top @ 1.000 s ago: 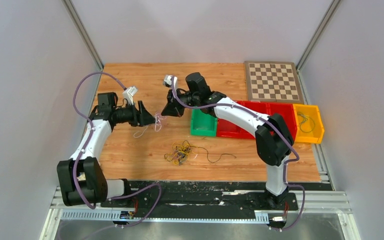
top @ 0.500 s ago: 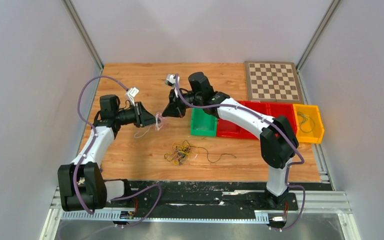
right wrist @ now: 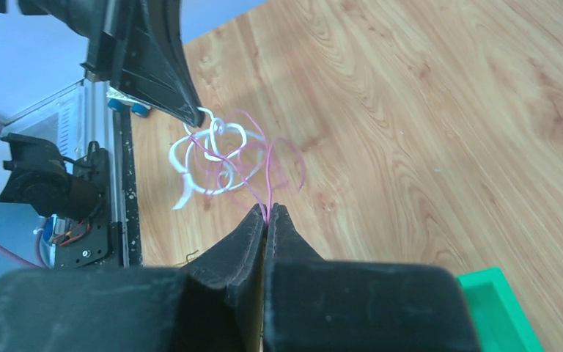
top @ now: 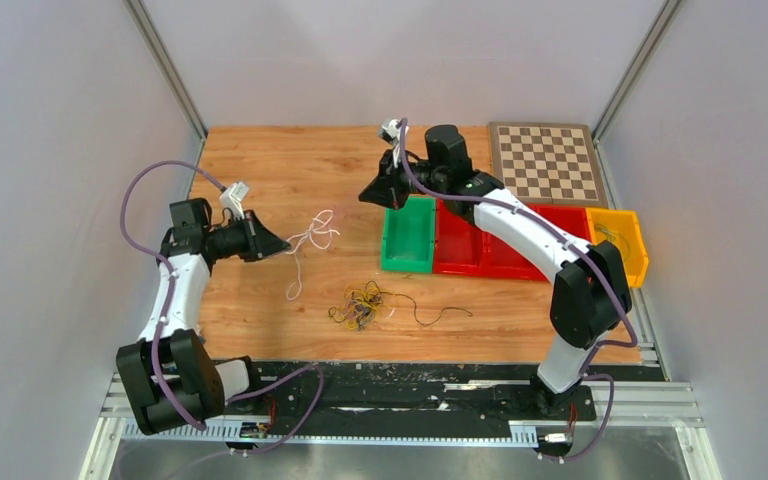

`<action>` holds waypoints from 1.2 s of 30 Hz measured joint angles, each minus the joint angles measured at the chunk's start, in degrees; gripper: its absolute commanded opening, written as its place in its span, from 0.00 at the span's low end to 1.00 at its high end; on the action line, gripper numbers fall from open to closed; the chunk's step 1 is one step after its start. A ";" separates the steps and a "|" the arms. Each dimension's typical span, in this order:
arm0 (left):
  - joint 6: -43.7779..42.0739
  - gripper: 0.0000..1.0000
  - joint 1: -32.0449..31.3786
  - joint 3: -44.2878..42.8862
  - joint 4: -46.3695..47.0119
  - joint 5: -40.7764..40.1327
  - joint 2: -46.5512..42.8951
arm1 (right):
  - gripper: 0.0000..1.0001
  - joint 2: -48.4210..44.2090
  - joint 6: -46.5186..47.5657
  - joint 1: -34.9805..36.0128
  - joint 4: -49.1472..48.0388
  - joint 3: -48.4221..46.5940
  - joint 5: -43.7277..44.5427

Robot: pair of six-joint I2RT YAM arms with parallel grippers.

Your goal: Untangle the cables

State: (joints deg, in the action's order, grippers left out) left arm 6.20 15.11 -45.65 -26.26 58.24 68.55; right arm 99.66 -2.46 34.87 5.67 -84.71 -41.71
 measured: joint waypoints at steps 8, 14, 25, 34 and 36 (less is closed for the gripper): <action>-7.76 0.00 3.91 -2.29 -7.98 -13.53 0.68 | 0.00 -2.75 -0.76 -4.11 0.24 1.36 2.95; -11.30 0.00 6.01 -2.86 -10.93 -23.06 4.39 | 0.00 -7.15 -1.62 -10.32 0.22 -0.13 5.86; -15.19 0.00 7.13 -3.80 -12.04 -36.96 11.54 | 0.00 -15.89 -1.99 -19.17 1.05 -2.36 9.97; -17.42 0.00 7.37 -6.05 -13.31 -31.98 12.61 | 0.00 -23.63 0.68 -24.90 7.96 -2.10 10.29; -17.73 0.00 6.51 -7.85 -14.21 -28.20 11.85 | 0.00 -25.81 2.36 -26.36 10.78 -0.98 10.19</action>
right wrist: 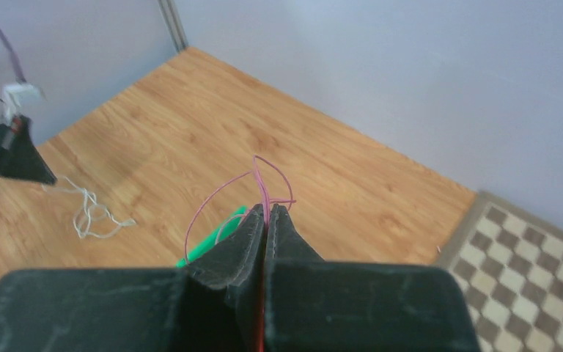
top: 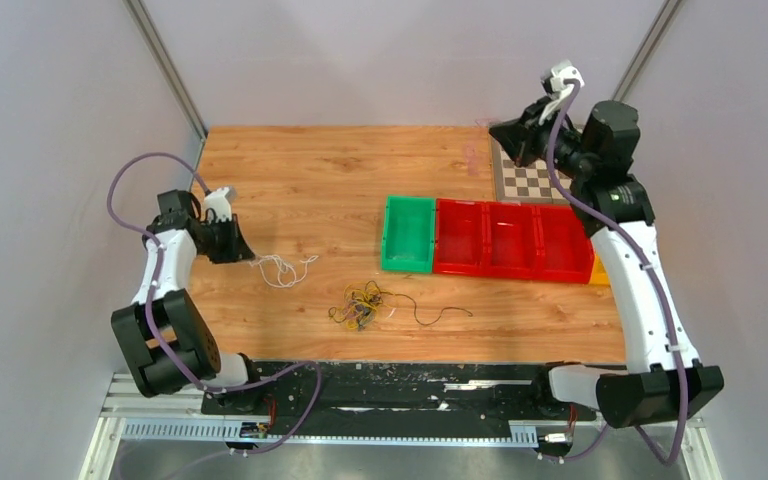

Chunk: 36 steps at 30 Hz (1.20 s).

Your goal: Untangle the cables

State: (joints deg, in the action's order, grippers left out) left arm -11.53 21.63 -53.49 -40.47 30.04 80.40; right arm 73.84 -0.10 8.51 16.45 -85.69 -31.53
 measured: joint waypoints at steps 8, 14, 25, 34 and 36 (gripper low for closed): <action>1.25 0.00 -10.78 -11.17 -1.57 10.25 -8.39 | 0.00 -5.81 9.20 -17.84 16.87 6.21 -1.86; 5.55 0.00 -15.87 -17.84 -0.52 14.75 -9.90 | 0.00 -4.48 17.77 -27.08 25.94 10.49 -0.61; 12.15 0.00 -26.88 -38.45 0.66 20.74 -6.73 | 0.00 9.55 27.54 -29.27 25.07 15.56 7.65; 21.24 0.00 -33.29 -48.48 8.04 25.29 -4.39 | 0.00 11.39 29.46 -30.75 22.34 17.81 8.74; 23.91 0.00 -34.97 -48.59 10.71 26.25 -3.65 | 0.00 10.99 29.64 -30.80 22.08 17.59 8.48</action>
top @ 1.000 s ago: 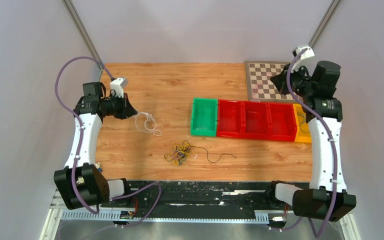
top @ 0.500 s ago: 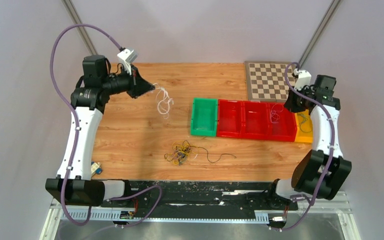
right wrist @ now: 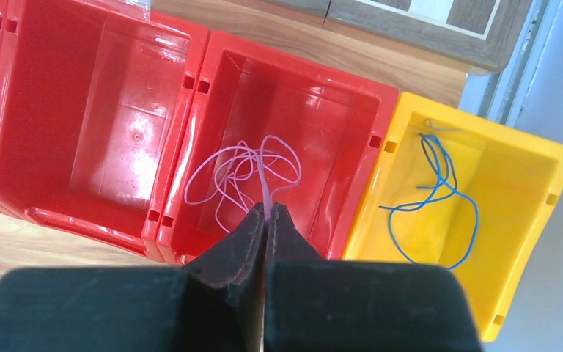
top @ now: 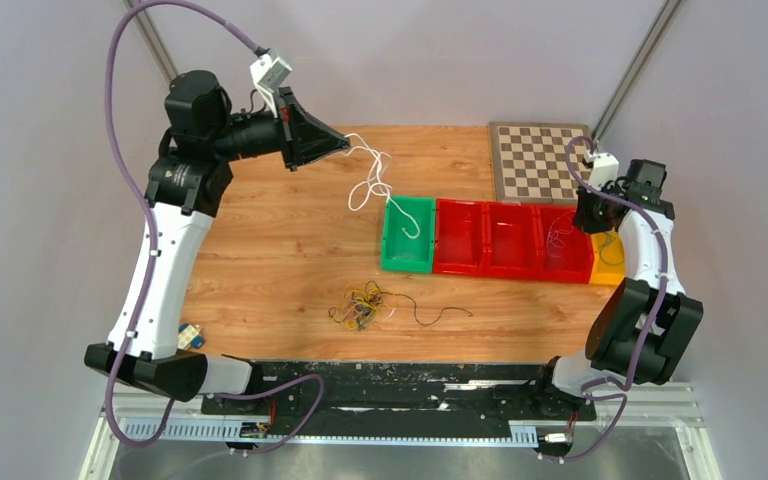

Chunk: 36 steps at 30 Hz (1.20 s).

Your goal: Untangle the cables

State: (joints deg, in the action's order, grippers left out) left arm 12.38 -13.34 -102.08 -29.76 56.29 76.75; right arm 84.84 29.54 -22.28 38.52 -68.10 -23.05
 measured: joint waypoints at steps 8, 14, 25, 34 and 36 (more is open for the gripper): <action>3.26 0.00 -8.37 0.52 5.03 -0.13 6.10 | 0.16 -0.02 0.59 0.00 -0.61 -0.22 0.70; 3.61 0.00 -9.70 2.82 7.19 -3.74 10.12 | 0.43 0.39 0.48 0.00 -0.66 -0.22 1.46; 0.22 0.00 -9.92 11.80 10.49 -12.26 21.35 | 0.80 1.09 -1.88 0.00 3.56 -4.39 -3.26; -9.46 0.87 -9.86 11.34 1.57 -15.17 30.16 | 0.91 -5.18 -4.74 6.97 5.73 -8.50 -16.90; -11.69 0.89 -8.72 14.08 0.20 -12.92 27.47 | 0.90 -6.32 -5.07 11.85 6.01 -8.46 -18.64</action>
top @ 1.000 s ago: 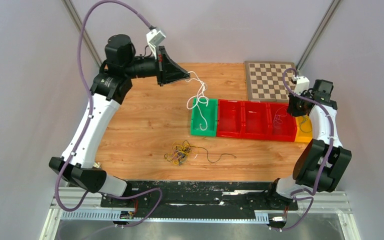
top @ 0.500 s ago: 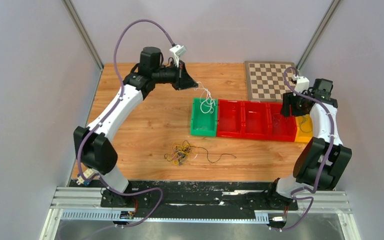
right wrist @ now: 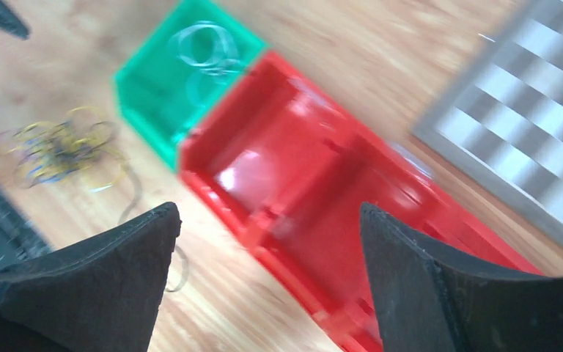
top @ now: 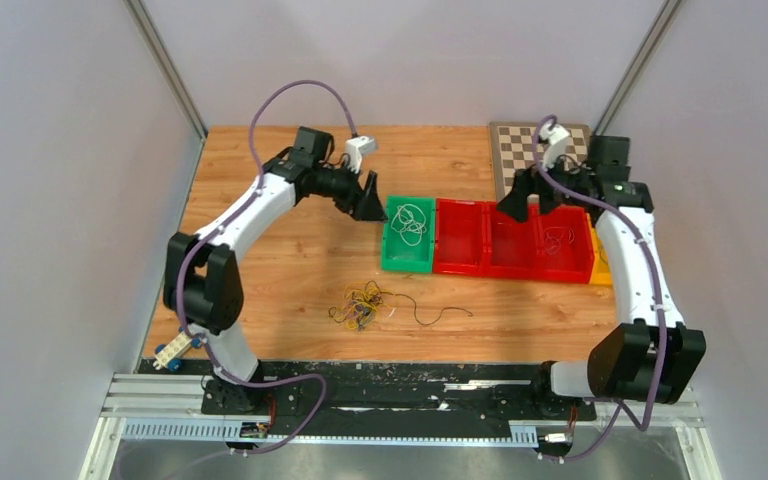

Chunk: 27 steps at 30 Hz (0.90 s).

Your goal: Untangle the cables

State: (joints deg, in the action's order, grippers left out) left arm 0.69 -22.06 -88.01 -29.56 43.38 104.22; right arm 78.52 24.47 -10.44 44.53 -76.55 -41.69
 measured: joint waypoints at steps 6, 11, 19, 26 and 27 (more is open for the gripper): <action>-9.05 0.87 9.22 13.77 -8.76 7.15 -18.12 | 0.86 -2.89 -3.28 20.13 -4.55 7.37 -3.10; -11.10 0.81 10.99 26.53 -10.86 10.62 -25.03 | 0.83 -1.11 -6.84 35.85 -10.93 15.85 -3.37; -13.27 0.73 10.14 35.01 -14.64 15.39 -19.71 | 0.70 10.16 -10.29 49.00 -23.43 16.70 -3.26; -16.04 0.63 10.14 39.98 -12.15 18.43 -21.31 | 0.63 19.17 -16.92 49.46 -34.07 17.20 -3.13; -16.06 0.63 10.08 40.83 -11.21 18.47 -21.70 | 0.63 20.09 -17.62 49.59 -35.08 17.20 -3.06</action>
State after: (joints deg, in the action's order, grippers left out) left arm -15.38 -11.99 -47.18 -40.77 61.84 82.52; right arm 98.61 6.85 39.16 9.45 -59.35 -44.75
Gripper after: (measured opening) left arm 0.642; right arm 0.639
